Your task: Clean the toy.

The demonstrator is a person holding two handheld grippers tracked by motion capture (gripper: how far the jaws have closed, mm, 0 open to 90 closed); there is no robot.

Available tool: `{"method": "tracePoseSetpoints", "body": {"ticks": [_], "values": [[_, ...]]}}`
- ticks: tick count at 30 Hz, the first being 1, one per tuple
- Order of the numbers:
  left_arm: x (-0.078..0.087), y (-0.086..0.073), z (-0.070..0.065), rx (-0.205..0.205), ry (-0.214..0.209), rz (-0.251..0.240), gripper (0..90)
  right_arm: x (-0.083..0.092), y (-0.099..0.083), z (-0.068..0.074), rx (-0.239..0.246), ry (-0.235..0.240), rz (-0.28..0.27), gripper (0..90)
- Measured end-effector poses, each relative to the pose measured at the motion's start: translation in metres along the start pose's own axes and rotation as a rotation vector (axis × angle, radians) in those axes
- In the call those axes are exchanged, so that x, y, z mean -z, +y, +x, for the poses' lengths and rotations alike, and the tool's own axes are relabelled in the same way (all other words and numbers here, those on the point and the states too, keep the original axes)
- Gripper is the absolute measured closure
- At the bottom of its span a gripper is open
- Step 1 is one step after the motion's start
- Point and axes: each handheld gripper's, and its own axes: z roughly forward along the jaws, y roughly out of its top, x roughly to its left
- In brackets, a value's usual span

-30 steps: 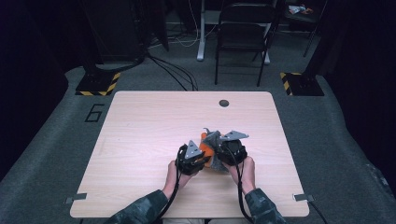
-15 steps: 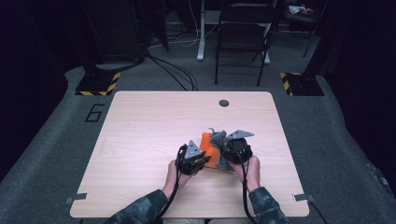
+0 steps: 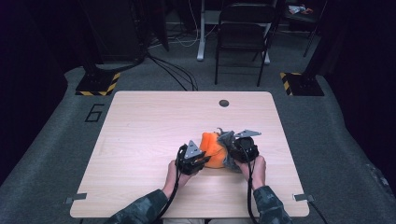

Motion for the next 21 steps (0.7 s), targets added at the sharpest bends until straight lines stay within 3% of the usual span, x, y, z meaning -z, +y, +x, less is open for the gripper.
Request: {"method": "tracePoseSetpoints", "body": {"ticks": [12, 17, 19, 21], "values": [[0.000, -0.001, 0.001, 0.002, 0.000, 0.003, 74.8, -0.009, -0.012, -0.021, -0.057, -0.051, 0.050, 71.8], [0.001, -0.002, 0.007, 0.014, 0.007, 0.005, 74.8, -0.022, -0.022, -0.030, -0.059, -0.091, 0.124, 71.6], [0.001, -0.003, 0.009, 0.035, 0.005, 0.001, 74.8, -0.027, -0.026, -0.033, -0.079, -0.074, 0.135, 71.6], [0.002, -0.003, 0.010, 0.034, 0.007, 0.002, 74.7, -0.024, -0.023, -0.034, -0.071, -0.078, 0.127, 71.5]]}}
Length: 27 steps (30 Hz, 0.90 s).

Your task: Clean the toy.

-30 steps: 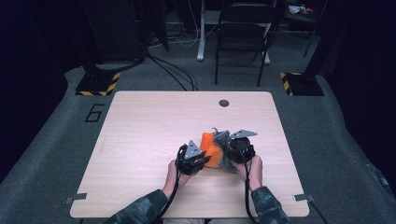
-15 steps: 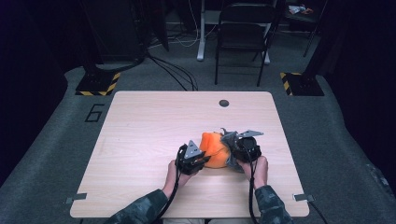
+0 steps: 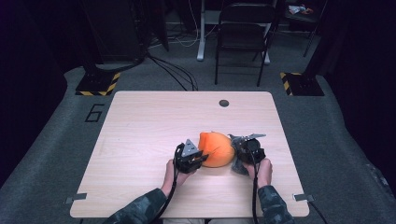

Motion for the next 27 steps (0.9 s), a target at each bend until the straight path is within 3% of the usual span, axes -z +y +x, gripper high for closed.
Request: {"method": "tracePoseSetpoints", "body": {"ticks": [5, 7, 9, 11, 12, 14, 18, 19, 21, 23, 27], "values": [[0.000, 0.000, 0.000, -0.004, 0.002, -0.001, 74.6, 0.021, 0.006, -0.007, -0.051, -0.004, -0.073, 71.5], [0.000, 0.000, 0.000, 0.001, 0.003, -0.002, 74.4, 0.032, 0.010, -0.006, -0.058, 0.032, -0.130, 71.6], [0.000, 0.001, 0.000, -0.004, 0.004, 0.001, 74.0, 0.041, 0.014, 0.000, -0.033, 0.093, -0.171, 71.6], [0.001, 0.001, 0.000, -0.003, 0.009, 0.002, 72.7, 0.042, 0.018, 0.012, 0.010, 0.145, -0.155, 71.6], [0.001, 0.001, 0.000, -0.007, 0.016, 0.001, 70.6, 0.039, 0.019, 0.019, 0.049, 0.146, -0.147, 71.6], [0.003, 0.002, -0.002, -0.012, 0.036, -0.001, 63.1, 0.034, 0.018, 0.030, 0.073, 0.116, -0.131, 71.7], [0.006, 0.006, -0.014, -0.090, 0.081, 0.001, 45.3, 0.032, 0.017, 0.027, 0.059, 0.113, -0.136, 71.6], [0.005, 0.006, -0.017, -0.107, 0.088, 0.006, 42.4, 0.032, 0.016, 0.027, 0.033, 0.121, -0.129, 71.6], [0.000, 0.005, -0.022, -0.130, 0.106, 0.025, 39.5, 0.031, 0.016, 0.024, 0.038, 0.119, -0.135, 71.7], [-0.005, 0.002, -0.022, -0.147, 0.124, 0.033, 44.7, 0.030, 0.015, 0.024, 0.045, 0.120, -0.134, 71.6], [-0.005, 0.000, -0.018, -0.120, 0.109, 0.011, 65.3, 0.032, 0.017, 0.025, 0.037, 0.113, -0.137, 71.5]]}}
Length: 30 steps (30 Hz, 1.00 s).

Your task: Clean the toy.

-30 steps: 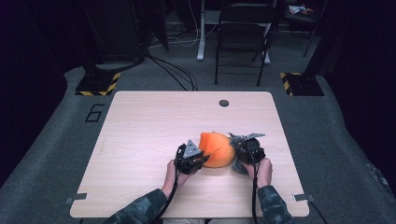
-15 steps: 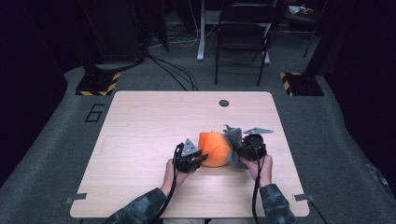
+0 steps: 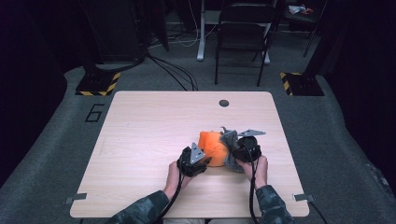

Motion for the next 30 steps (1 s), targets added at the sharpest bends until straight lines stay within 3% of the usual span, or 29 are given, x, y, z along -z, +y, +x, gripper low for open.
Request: {"method": "tracePoseSetpoints", "body": {"ticks": [3, 9, 13, 16, 21, 30], "values": [[0.002, 0.000, 0.003, 0.024, -0.012, -0.014, 73.3, 0.008, 0.006, 0.003, 0.014, -0.004, -0.033, 71.5], [0.010, 0.008, 0.002, 0.071, -0.054, -0.031, 76.2, 0.026, 0.021, 0.032, 0.028, 0.077, -0.106, 71.4], [0.011, 0.009, -0.002, 0.076, -0.089, -0.028, 76.2, 0.022, 0.020, 0.050, 0.062, 0.118, -0.088, 71.1], [0.007, 0.006, -0.002, 0.072, -0.095, -0.015, 76.0, 0.007, 0.013, 0.049, 0.100, 0.084, -0.052, 71.5], [0.005, 0.004, 0.000, 0.064, -0.108, -0.014, 75.5, 0.003, 0.010, 0.047, 0.146, 0.042, -0.032, 71.7], [0.004, 0.003, 0.002, 0.064, -0.118, -0.014, 75.0, 0.001, 0.008, 0.038, 0.135, -0.004, -0.012, 71.9]]}}
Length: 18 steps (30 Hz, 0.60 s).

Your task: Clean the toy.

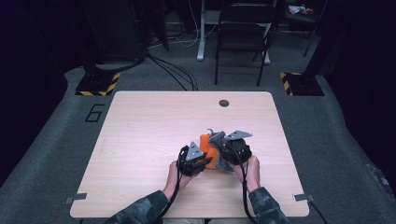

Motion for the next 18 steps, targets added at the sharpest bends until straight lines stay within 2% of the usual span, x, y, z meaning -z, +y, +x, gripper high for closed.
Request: {"method": "tracePoseSetpoints", "body": {"ticks": [6, 7, 10, 14, 18], "values": [[0.000, 0.000, 0.000, 0.000, -0.003, -0.002, 74.8, -0.001, -0.003, -0.007, -0.012, -0.026, 0.016, 71.8], [0.000, 0.000, 0.000, -0.001, -0.003, -0.002, 74.8, -0.001, -0.004, -0.010, 0.000, -0.025, 0.016, 71.8], [0.000, 0.000, 0.001, -0.001, -0.006, -0.003, 74.6, -0.002, -0.006, -0.014, -0.026, -0.031, 0.023, 71.8], [0.000, 0.000, 0.001, 0.000, -0.003, -0.005, 74.5, -0.003, -0.009, -0.020, -0.034, -0.040, 0.034, 71.7], [0.000, 0.000, 0.001, 0.000, -0.005, -0.002, 74.5, -0.005, -0.012, -0.027, -0.047, -0.075, 0.051, 71.6]]}}
